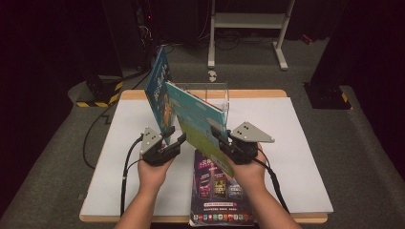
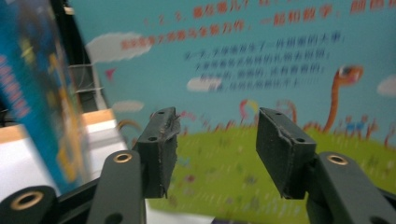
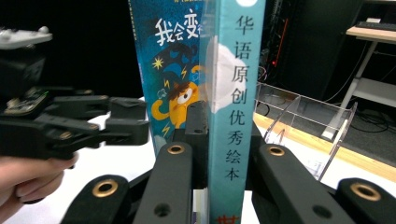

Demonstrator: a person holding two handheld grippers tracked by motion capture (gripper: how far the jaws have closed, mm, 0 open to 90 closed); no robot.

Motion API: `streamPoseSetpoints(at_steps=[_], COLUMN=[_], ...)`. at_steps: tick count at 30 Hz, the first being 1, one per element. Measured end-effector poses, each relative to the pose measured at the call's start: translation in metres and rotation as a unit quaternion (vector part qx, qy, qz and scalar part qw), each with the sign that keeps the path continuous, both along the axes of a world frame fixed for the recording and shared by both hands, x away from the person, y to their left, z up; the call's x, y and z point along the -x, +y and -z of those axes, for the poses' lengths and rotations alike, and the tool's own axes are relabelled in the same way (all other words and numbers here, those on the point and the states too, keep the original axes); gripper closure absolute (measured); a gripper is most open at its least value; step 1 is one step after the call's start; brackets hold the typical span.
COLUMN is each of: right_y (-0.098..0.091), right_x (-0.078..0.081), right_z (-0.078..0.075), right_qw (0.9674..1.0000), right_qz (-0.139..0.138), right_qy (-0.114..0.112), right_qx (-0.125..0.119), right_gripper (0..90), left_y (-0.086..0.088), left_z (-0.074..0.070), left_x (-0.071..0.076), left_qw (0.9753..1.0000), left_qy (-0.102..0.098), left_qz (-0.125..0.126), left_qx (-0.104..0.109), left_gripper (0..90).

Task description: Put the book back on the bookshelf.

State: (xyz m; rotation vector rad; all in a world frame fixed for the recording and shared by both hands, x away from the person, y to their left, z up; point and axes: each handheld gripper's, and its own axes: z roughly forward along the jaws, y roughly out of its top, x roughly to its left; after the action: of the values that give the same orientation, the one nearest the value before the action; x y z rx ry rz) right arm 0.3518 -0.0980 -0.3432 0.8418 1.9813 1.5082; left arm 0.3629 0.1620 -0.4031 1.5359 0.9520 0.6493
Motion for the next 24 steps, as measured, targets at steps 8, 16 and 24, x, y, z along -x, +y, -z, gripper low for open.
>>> streamPoseSetpoints(at_steps=[8,16,24], right_y=[0.005,0.007,-0.007], right_x=[0.009,0.016,0.023], right_z=[0.003,0.005,0.008], right_qw=[1.0000,0.9999,0.9982], right_qz=[-0.002,-0.005,-0.057], right_qy=[-0.006,-0.007,0.004], right_qx=[0.004,0.007,-0.019], right_gripper=[79.9,79.1,70.4], left_y=[-0.014,-0.013,-0.010], left_z=[-0.006,-0.004,-0.002], left_x=[-0.020,-0.020,-0.017], left_qw=[0.9999,0.9999,0.9998], left_qy=[0.009,0.011,0.012], left_qz=[-0.009,-0.010,-0.012], left_qx=[0.002,0.006,0.006], left_gripper=[52.8,54.2,53.2])
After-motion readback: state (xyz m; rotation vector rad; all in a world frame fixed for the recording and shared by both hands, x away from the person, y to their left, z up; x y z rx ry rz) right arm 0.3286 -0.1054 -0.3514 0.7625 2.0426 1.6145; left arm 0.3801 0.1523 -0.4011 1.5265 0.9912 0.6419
